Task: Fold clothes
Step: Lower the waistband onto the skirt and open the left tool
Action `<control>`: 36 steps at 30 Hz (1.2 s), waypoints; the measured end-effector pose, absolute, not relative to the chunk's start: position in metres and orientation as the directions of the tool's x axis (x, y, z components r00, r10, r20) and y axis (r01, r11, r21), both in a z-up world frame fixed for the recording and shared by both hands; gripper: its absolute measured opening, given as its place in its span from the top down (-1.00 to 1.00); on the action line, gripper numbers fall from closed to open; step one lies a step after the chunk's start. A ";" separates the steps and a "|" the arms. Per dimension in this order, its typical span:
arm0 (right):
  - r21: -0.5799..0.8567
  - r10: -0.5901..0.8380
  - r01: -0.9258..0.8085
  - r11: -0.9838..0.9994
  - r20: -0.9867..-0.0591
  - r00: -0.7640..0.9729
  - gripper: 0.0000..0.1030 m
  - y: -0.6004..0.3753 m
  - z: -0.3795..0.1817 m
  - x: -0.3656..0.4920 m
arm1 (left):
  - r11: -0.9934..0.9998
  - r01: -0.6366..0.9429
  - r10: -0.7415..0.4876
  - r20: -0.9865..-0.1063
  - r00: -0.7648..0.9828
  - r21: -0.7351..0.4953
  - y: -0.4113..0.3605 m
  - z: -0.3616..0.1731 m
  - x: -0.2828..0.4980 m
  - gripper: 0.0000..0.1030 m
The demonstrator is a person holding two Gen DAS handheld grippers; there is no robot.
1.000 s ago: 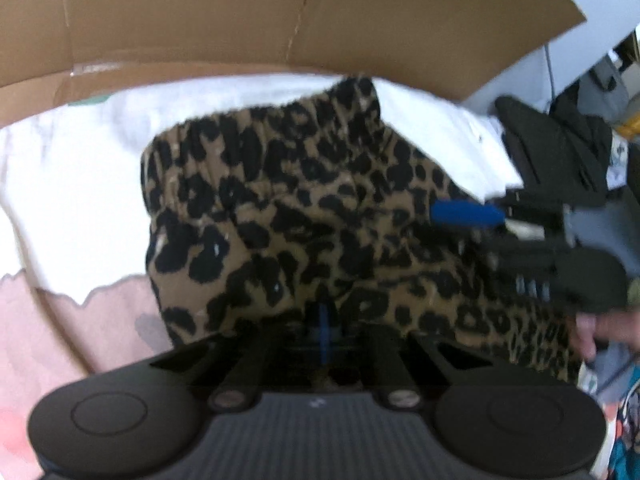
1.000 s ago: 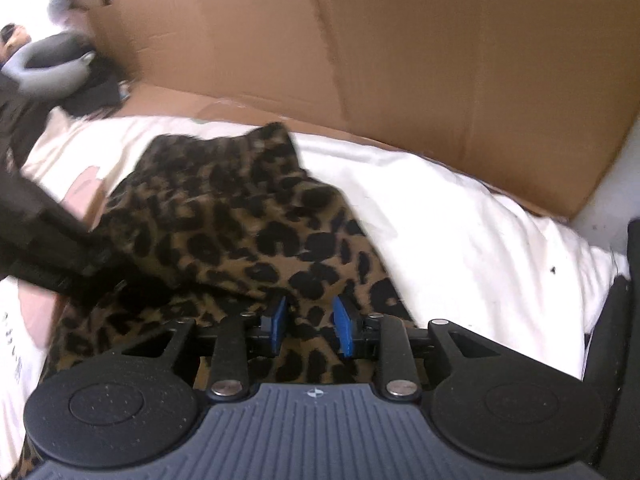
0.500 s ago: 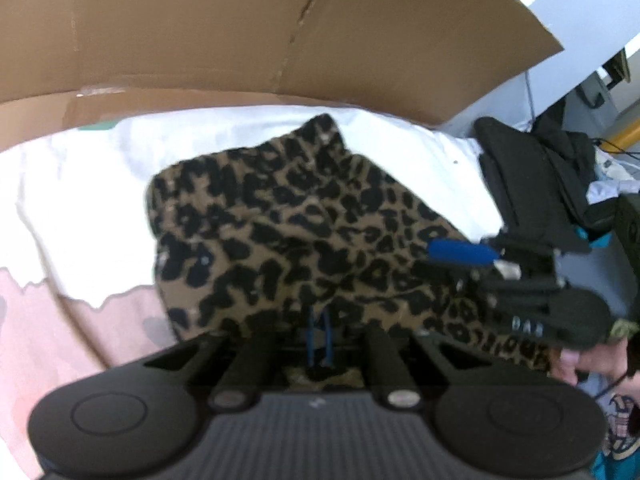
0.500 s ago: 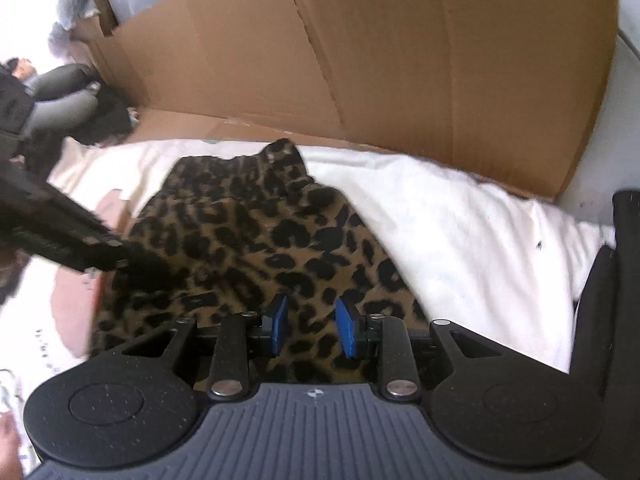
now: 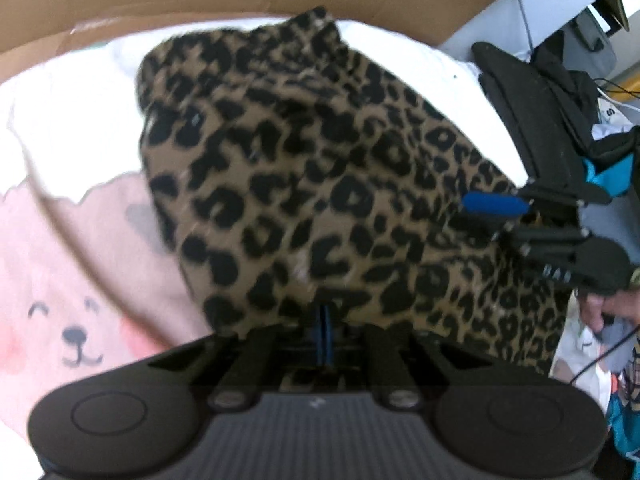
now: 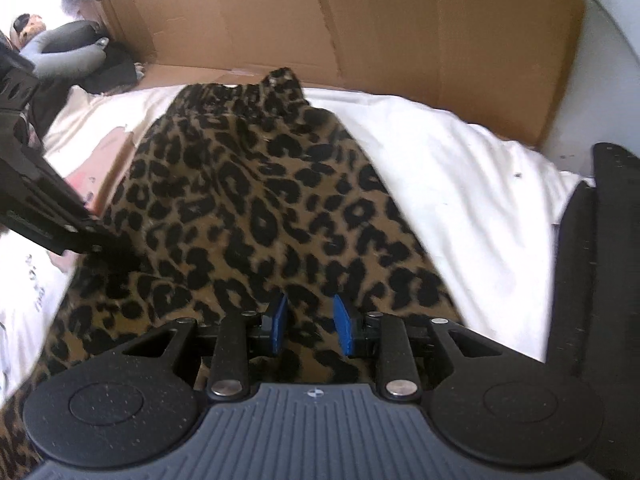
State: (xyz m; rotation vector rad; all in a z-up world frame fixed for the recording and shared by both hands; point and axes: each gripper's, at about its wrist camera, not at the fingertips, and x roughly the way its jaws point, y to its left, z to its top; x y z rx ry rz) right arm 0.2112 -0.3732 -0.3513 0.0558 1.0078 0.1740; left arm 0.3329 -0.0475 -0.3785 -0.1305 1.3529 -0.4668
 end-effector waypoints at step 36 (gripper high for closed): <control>0.120 0.107 0.006 0.993 -0.914 0.392 0.12 -0.367 -0.337 0.119 | 0.811 0.422 -0.456 -0.890 0.019 -0.406 -0.072 -0.351 0.235 0.72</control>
